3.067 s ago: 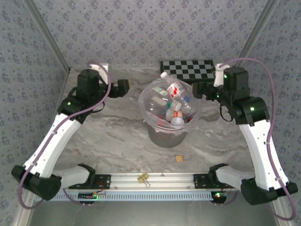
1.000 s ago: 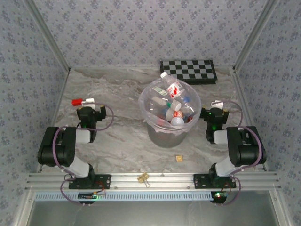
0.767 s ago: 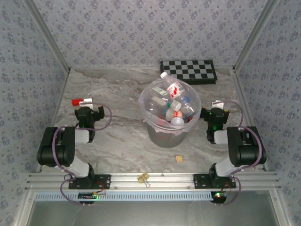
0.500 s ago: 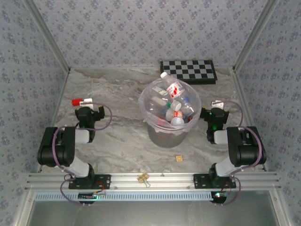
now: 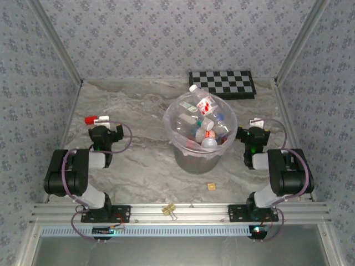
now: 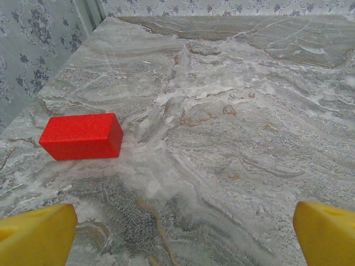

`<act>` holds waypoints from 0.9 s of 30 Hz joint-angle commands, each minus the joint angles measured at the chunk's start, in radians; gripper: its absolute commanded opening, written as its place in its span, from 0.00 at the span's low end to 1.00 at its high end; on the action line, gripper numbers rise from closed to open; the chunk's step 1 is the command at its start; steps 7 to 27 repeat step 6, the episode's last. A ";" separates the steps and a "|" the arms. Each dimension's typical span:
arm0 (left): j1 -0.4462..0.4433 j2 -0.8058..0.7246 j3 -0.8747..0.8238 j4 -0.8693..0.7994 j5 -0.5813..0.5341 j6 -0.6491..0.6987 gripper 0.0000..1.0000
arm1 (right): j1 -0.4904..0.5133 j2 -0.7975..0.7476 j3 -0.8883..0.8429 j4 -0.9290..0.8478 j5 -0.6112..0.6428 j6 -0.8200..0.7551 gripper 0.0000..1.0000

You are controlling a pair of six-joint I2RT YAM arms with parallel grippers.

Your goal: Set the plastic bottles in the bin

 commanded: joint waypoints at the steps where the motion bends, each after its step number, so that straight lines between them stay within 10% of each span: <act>1: 0.002 0.004 0.013 0.006 0.014 -0.011 1.00 | 0.000 -0.003 0.016 0.013 -0.004 -0.013 1.00; 27: 0.001 0.005 0.013 0.006 0.014 -0.012 1.00 | 0.002 -0.003 0.012 0.019 -0.002 -0.015 1.00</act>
